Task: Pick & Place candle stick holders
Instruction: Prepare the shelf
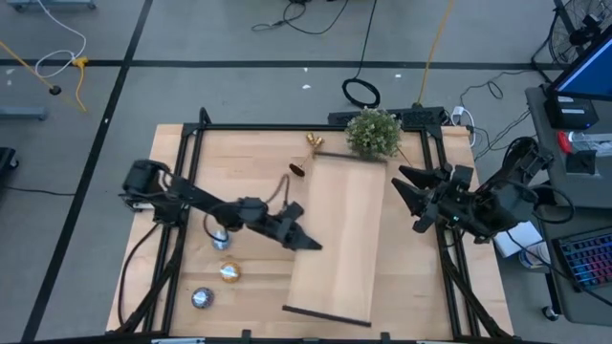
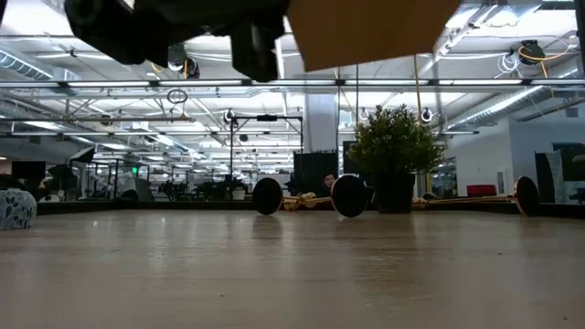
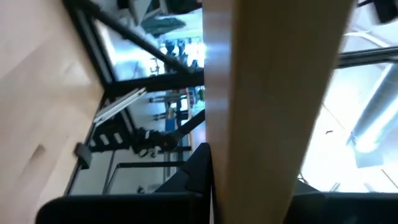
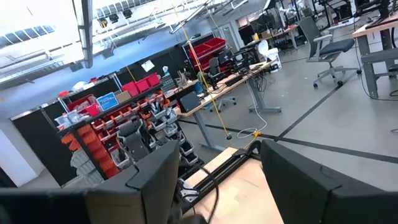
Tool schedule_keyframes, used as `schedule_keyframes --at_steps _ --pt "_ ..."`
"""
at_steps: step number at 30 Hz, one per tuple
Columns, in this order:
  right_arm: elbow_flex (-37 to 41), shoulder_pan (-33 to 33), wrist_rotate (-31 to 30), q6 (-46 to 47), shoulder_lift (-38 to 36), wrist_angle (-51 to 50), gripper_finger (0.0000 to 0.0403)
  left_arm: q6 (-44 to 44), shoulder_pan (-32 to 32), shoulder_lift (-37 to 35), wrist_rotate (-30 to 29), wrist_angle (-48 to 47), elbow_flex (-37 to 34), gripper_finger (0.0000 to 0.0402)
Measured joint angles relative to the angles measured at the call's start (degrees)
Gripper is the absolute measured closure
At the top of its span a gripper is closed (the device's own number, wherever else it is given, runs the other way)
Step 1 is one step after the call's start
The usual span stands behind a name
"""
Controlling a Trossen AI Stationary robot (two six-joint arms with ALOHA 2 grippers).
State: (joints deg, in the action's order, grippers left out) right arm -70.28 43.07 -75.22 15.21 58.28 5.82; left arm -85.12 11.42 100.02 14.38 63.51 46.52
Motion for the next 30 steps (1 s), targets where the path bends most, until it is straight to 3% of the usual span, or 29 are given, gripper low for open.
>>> schedule_keyframes --at_steps 5,13,24,30 --pt "0.0 0.0 0.2 0.4 0.0 0.0 0.0179 -1.0 0.0 4.1 -1.8 0.5 1.8 0.0353" --pt "0.0 0.0 0.2 0.5 0.0 0.0 0.0179 -1.5 -0.8 6.0 -11.2 -1.0 1.7 0.0353" --pt "0.0 0.0 0.3 0.4 0.0 0.0 0.0179 -0.1 -0.3 5.8 -6.1 0.0 1.8 0.0353" --pt "0.0 0.0 0.3 0.4 0.1 0.0 0.0179 0.9 -0.1 5.8 -7.4 -0.7 1.8 0.0353"
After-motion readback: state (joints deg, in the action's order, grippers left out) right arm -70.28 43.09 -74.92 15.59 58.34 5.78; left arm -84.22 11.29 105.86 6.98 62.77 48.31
